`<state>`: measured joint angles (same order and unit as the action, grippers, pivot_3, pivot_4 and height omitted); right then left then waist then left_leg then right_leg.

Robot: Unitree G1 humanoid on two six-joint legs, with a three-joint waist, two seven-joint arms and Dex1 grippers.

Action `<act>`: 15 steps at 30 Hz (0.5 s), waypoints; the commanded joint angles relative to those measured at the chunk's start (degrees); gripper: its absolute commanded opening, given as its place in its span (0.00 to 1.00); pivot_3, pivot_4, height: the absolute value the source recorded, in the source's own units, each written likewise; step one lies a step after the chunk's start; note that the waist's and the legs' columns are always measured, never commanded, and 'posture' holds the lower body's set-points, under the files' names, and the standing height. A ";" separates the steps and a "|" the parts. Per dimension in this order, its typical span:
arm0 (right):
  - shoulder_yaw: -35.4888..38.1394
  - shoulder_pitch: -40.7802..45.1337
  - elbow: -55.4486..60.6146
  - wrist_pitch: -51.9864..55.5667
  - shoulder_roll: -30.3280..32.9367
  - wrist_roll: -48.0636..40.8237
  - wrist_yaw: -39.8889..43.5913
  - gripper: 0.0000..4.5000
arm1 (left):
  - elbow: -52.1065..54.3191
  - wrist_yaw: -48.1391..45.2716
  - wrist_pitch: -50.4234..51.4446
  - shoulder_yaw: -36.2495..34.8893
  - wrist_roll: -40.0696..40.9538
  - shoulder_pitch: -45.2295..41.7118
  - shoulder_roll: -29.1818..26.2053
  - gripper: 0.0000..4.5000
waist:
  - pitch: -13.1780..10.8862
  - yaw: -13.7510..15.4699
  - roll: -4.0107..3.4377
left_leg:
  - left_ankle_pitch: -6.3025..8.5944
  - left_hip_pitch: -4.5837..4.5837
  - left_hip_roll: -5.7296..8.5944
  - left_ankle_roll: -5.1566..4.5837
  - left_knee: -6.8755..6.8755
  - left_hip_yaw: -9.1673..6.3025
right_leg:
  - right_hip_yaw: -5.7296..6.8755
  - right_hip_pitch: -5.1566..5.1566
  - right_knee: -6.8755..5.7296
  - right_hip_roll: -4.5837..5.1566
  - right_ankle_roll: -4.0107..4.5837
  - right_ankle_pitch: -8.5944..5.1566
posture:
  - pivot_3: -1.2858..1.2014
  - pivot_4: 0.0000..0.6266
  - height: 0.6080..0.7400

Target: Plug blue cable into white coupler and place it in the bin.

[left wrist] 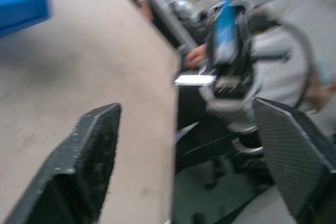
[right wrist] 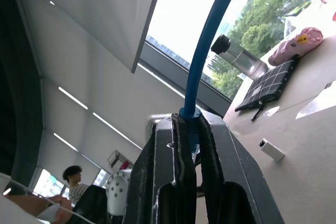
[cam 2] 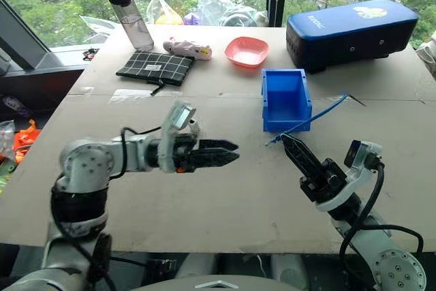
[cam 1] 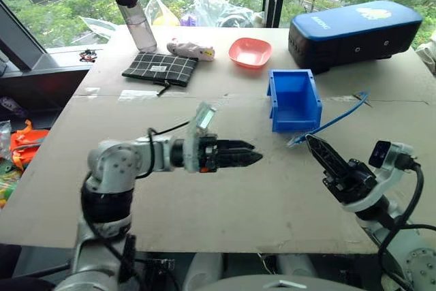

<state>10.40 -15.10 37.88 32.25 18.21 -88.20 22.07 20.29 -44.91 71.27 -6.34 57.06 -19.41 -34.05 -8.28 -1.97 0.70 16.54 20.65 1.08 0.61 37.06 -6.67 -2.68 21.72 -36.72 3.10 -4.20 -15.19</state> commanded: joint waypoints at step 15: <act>2.54 7.55 -4.68 -0.85 0.45 -2.40 -0.67 0.00 | -14.14 19.51 -51.52 3.69 -43.27 10.99 9.02 0.98 | 0.03 2.63 0.04 | 0.01 0.13 0.22 -0.01 0.05 0.16 | -0.12 -0.04 0.22 0.15 0.01 0.02 | 0.52 0.24 0.97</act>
<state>11.91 -8.17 32.02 31.70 18.28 -88.71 21.80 9.65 -24.13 23.91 -3.41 15.53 -6.31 -25.27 -8.25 0.66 0.75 16.55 20.78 1.30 0.60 37.12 -6.50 -2.79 21.69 -36.51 3.26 -4.20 -15.17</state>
